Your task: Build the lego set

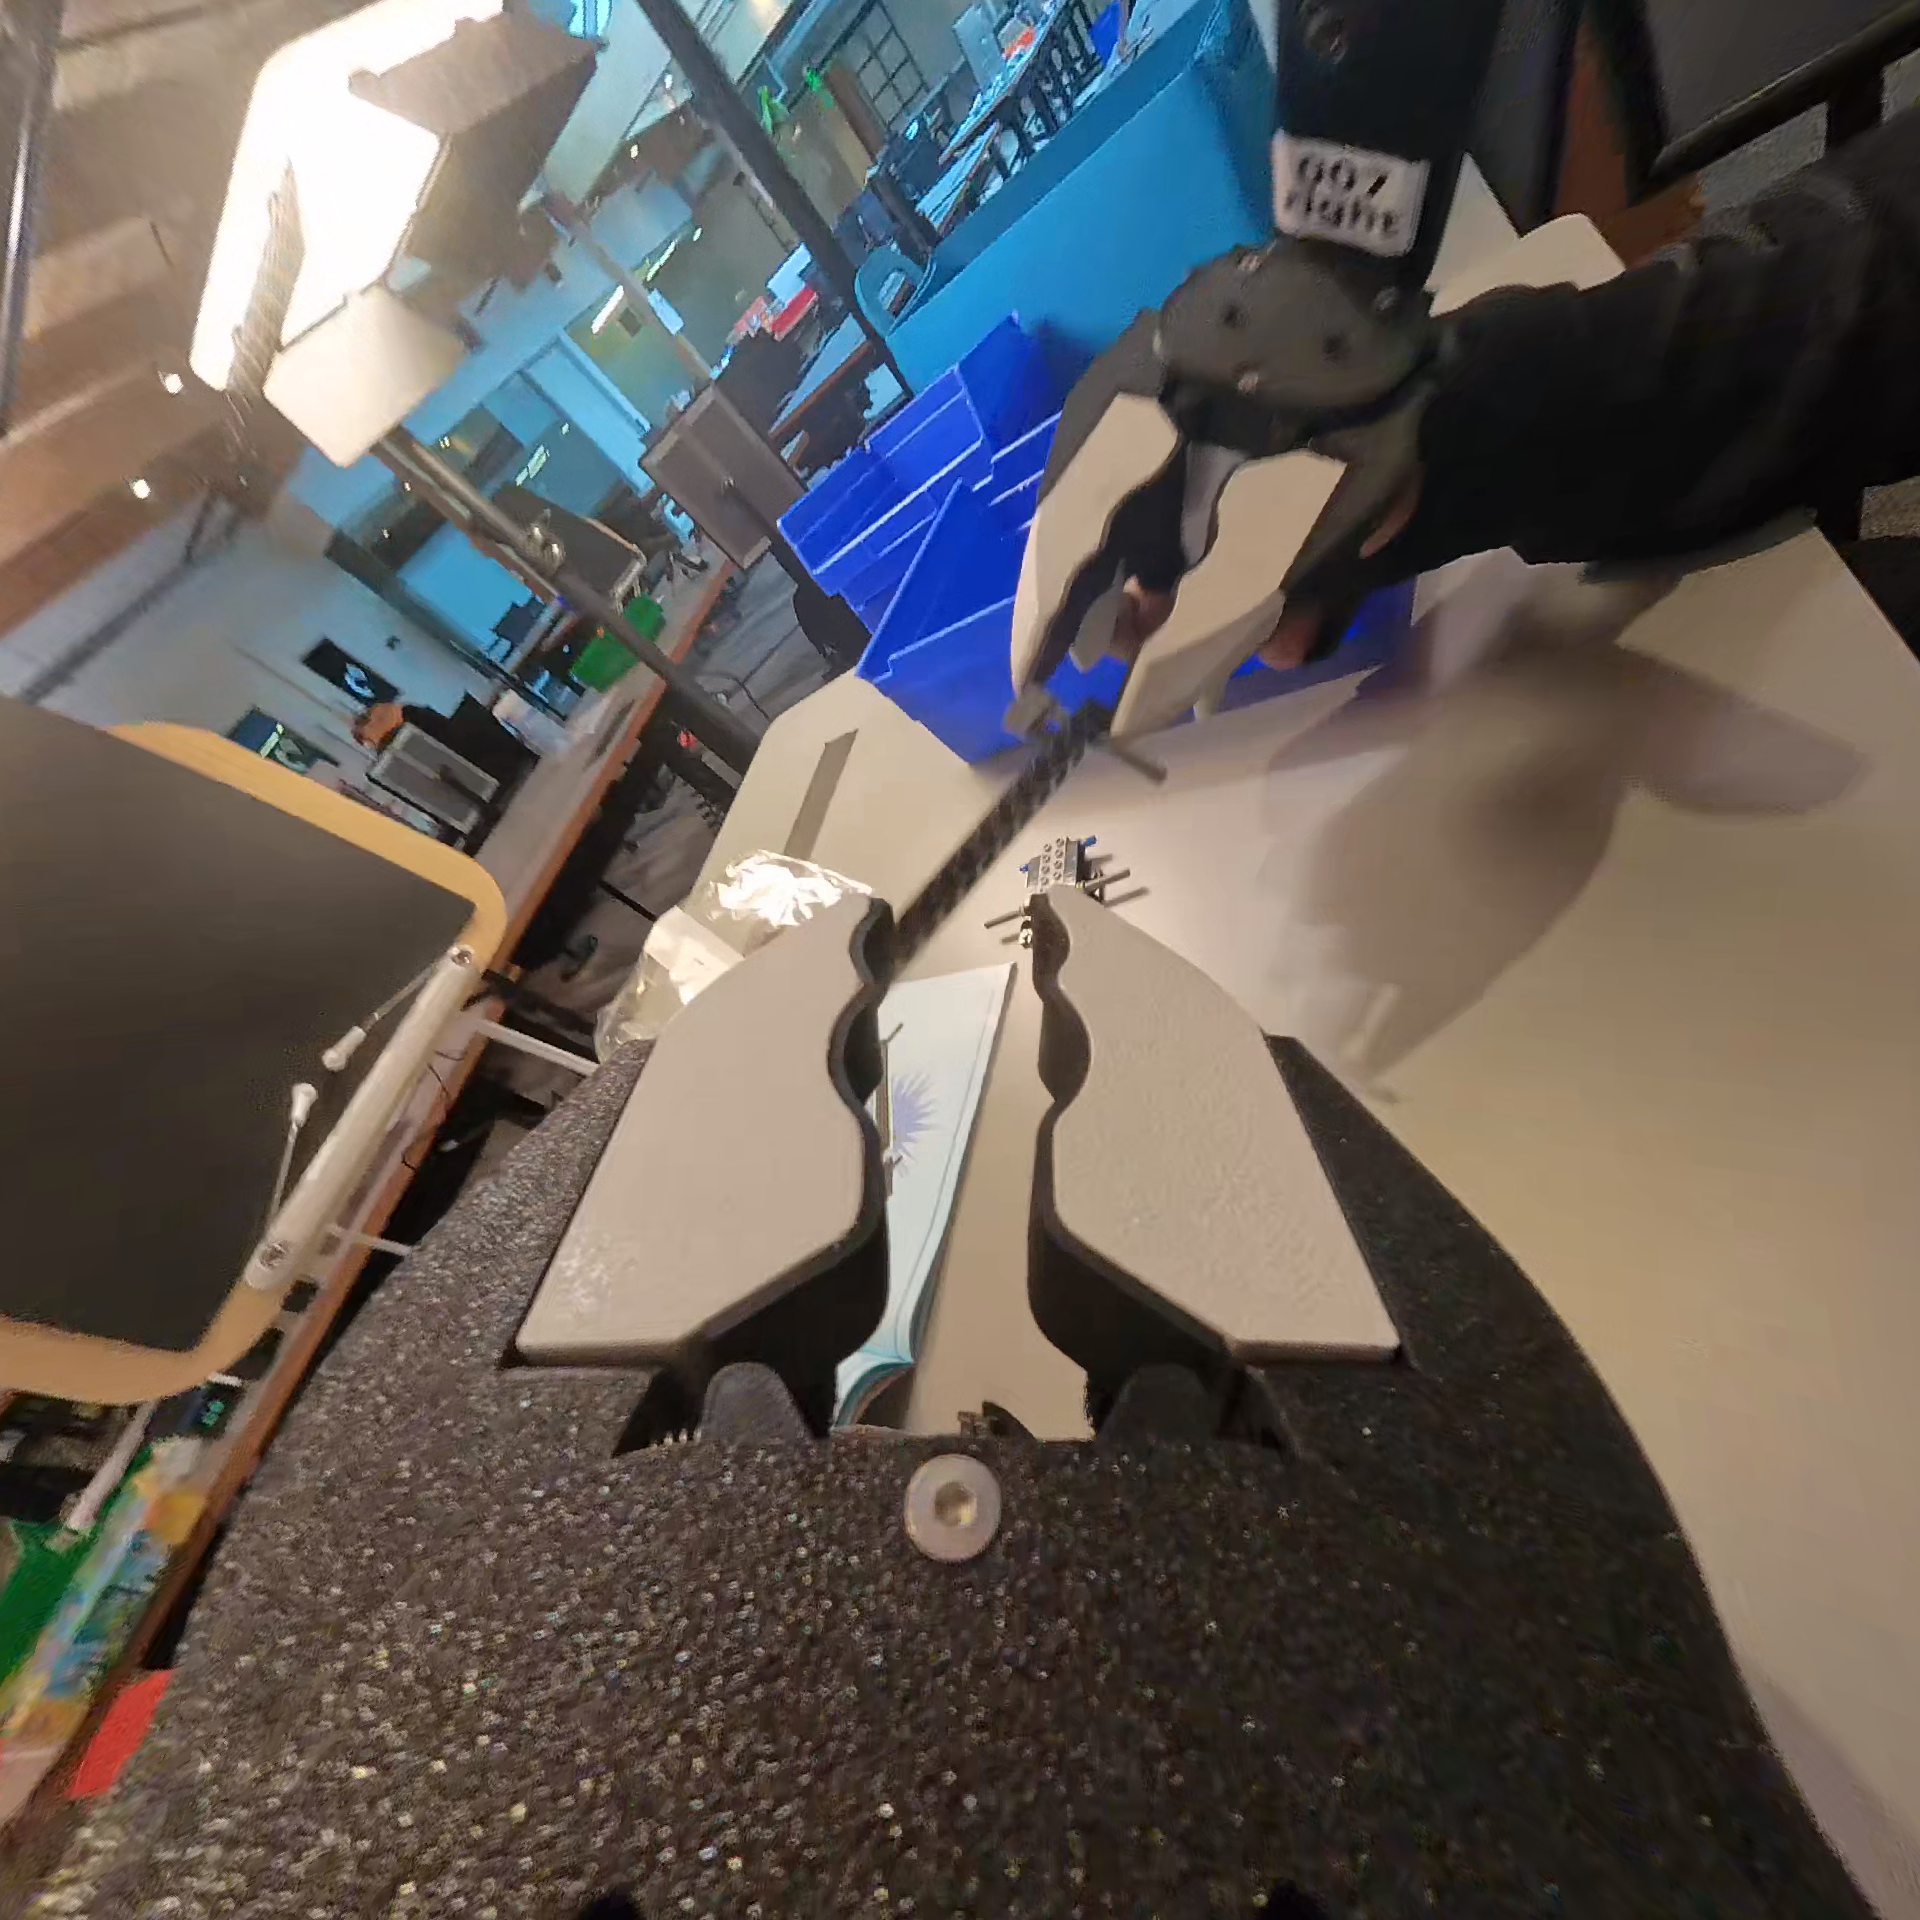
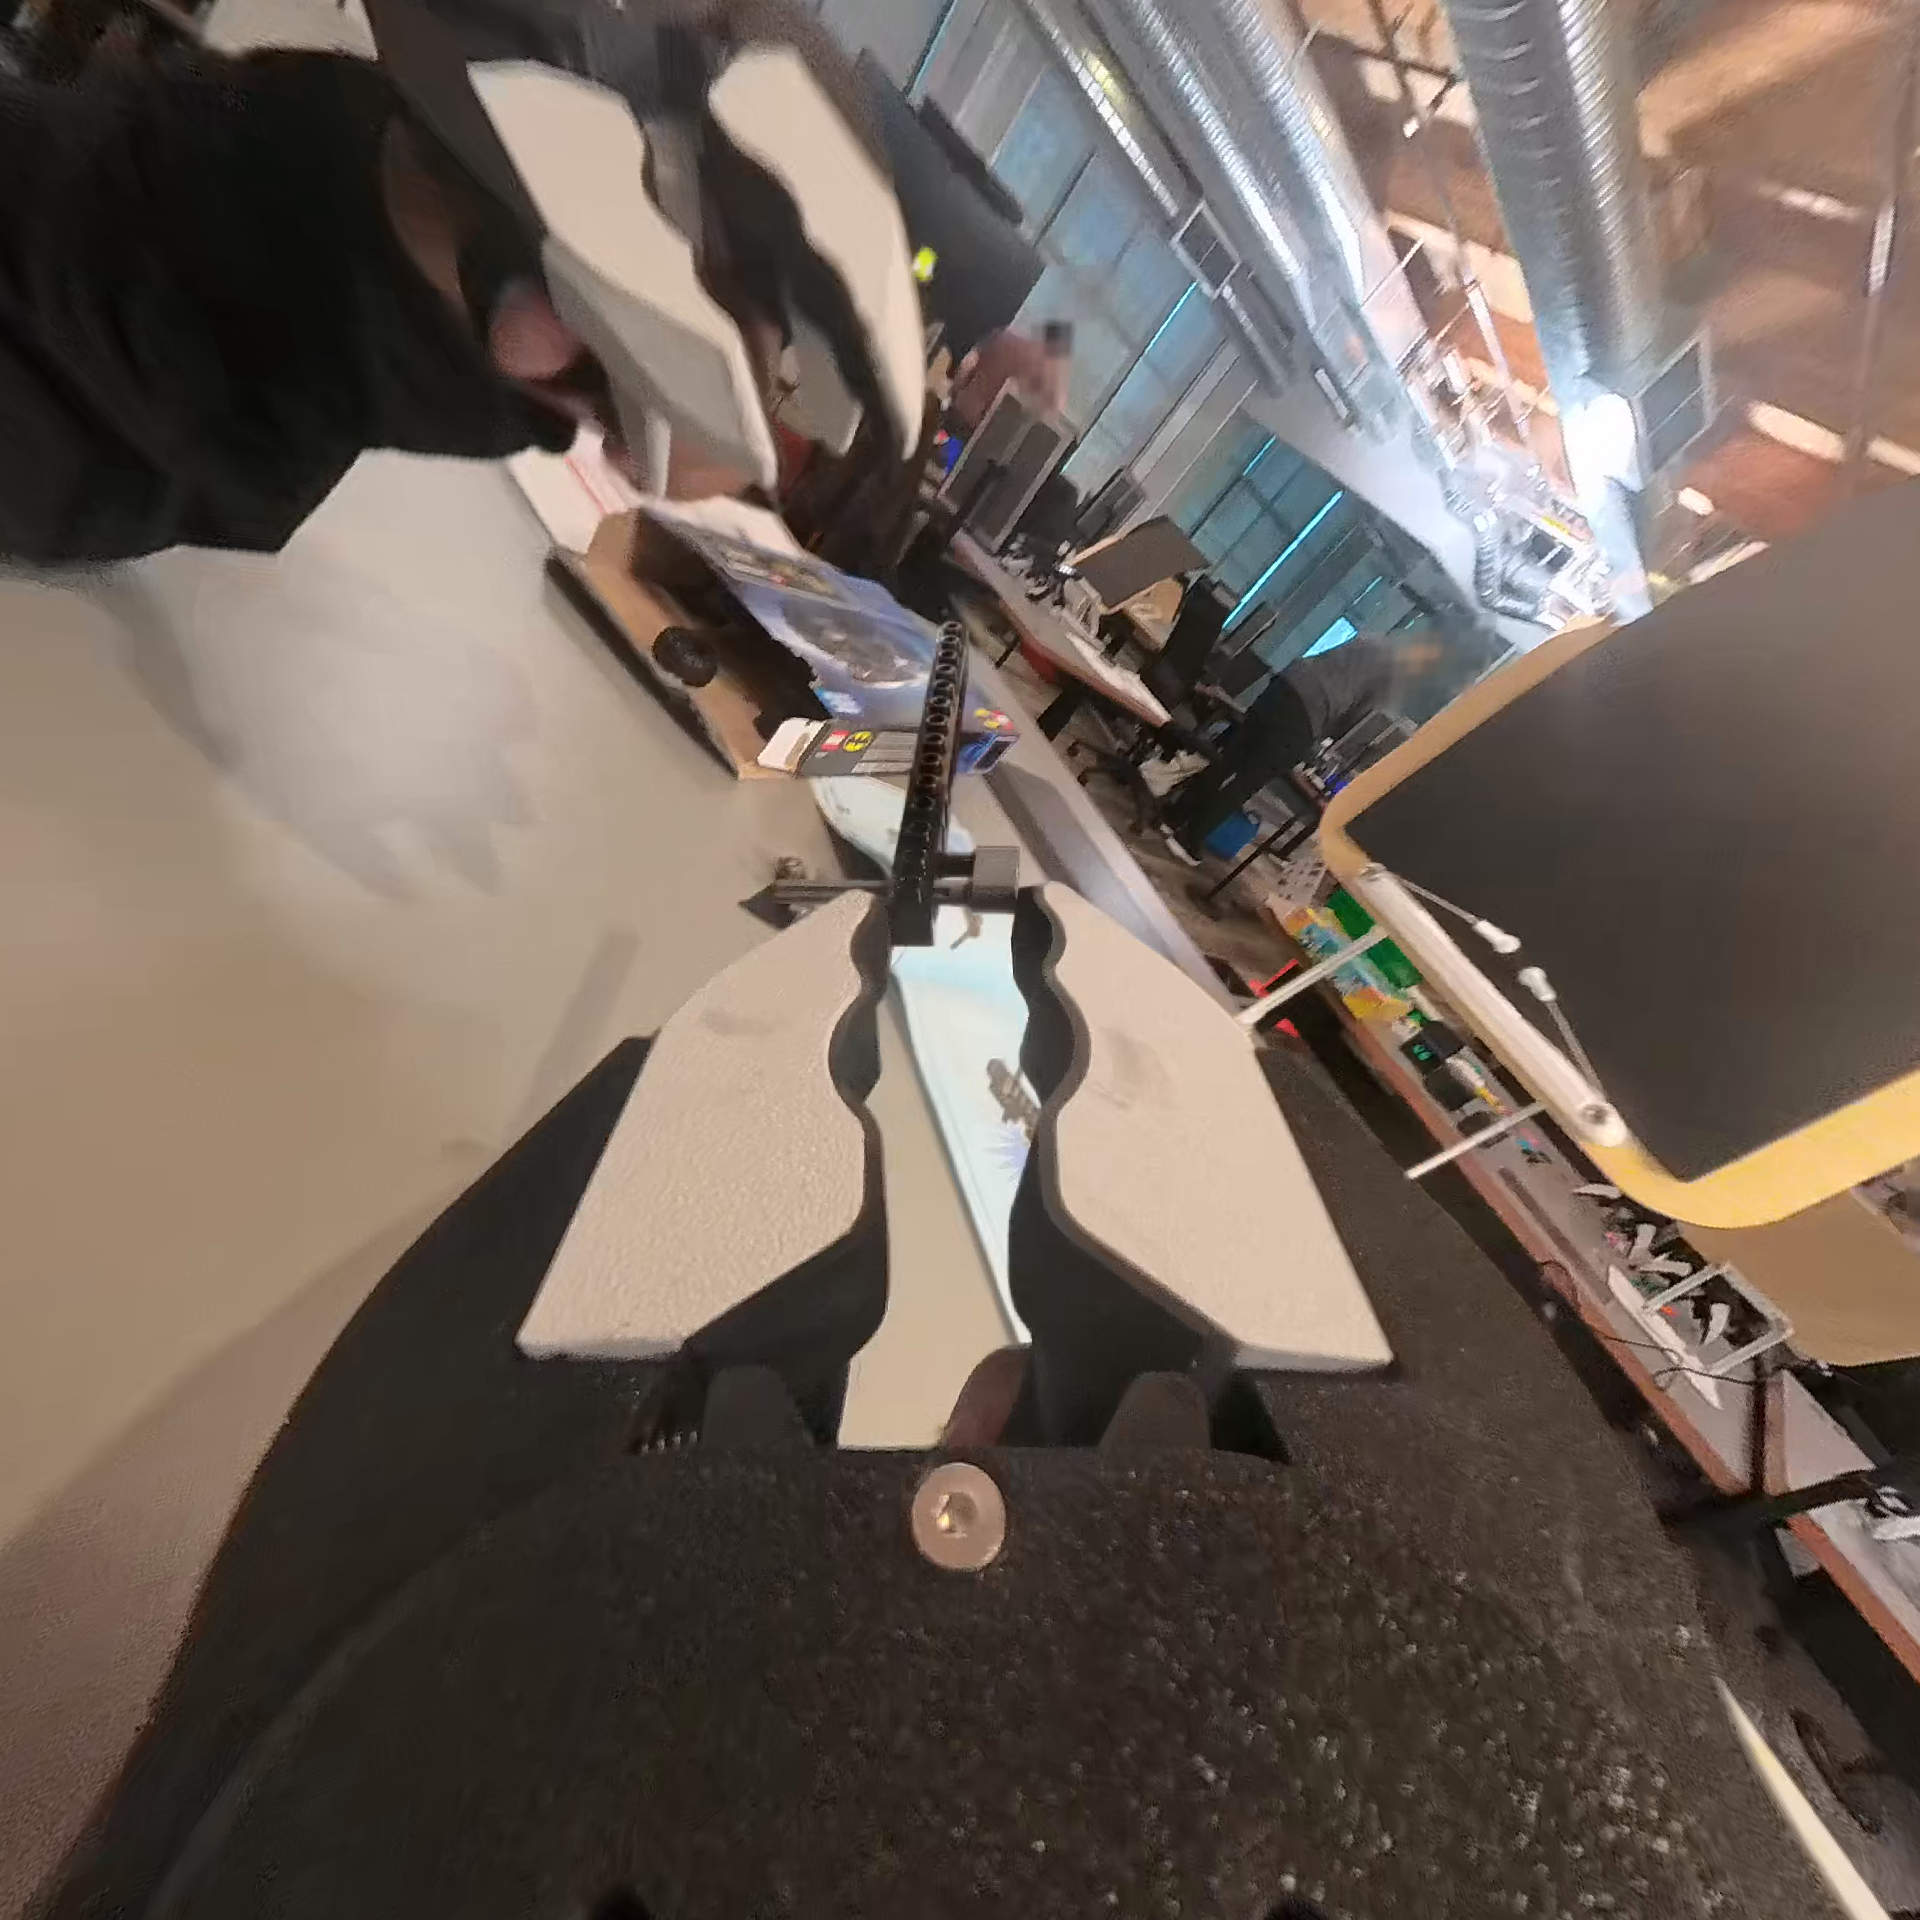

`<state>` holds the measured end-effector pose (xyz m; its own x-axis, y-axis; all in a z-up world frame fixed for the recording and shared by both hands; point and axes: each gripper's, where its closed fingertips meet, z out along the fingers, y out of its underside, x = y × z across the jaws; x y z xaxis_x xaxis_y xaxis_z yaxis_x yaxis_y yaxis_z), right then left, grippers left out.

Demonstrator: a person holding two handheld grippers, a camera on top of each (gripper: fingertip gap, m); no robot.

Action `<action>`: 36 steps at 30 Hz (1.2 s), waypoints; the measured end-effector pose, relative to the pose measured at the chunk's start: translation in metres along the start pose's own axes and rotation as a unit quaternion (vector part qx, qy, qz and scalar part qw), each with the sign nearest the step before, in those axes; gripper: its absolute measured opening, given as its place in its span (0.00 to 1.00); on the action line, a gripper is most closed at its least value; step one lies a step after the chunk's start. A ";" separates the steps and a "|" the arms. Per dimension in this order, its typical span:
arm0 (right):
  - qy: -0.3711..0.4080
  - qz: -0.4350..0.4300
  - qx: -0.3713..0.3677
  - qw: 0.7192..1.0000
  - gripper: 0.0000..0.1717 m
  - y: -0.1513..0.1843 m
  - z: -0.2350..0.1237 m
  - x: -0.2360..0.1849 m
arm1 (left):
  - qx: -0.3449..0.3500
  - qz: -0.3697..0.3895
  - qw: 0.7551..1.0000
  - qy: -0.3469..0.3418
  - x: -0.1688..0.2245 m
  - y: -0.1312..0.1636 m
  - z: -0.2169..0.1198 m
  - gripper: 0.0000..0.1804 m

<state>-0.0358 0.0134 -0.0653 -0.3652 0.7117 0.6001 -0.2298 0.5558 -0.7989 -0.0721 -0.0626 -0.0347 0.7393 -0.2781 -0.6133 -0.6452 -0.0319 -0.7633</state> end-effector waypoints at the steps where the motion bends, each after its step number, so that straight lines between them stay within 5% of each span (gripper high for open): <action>1: -0.010 0.001 -0.009 1.000 0.14 0.004 0.003 -0.004 | 0.002 0.011 1.000 0.000 0.002 -0.004 0.002 0.15; 8: -0.071 -0.018 -0.047 0.996 0.13 0.021 0.015 -0.033 | -0.147 0.108 0.981 0.061 0.037 0.045 0.059 0.26; 21: -0.115 -0.030 -0.058 0.991 0.13 0.027 0.018 -0.054 | -0.159 0.217 0.961 0.058 0.061 0.053 0.080 0.15; 36: -0.130 -0.019 -0.055 0.990 0.09 0.026 0.019 -0.058 | -0.176 0.220 0.957 0.062 0.063 0.053 0.076 0.10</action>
<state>-0.0375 -0.0216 -0.1215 -0.5812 0.5632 0.5875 -0.1528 0.6335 -0.7585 -0.0449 -0.0089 -0.1292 0.3665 -0.4511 -0.8137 -0.9301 -0.2015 -0.3073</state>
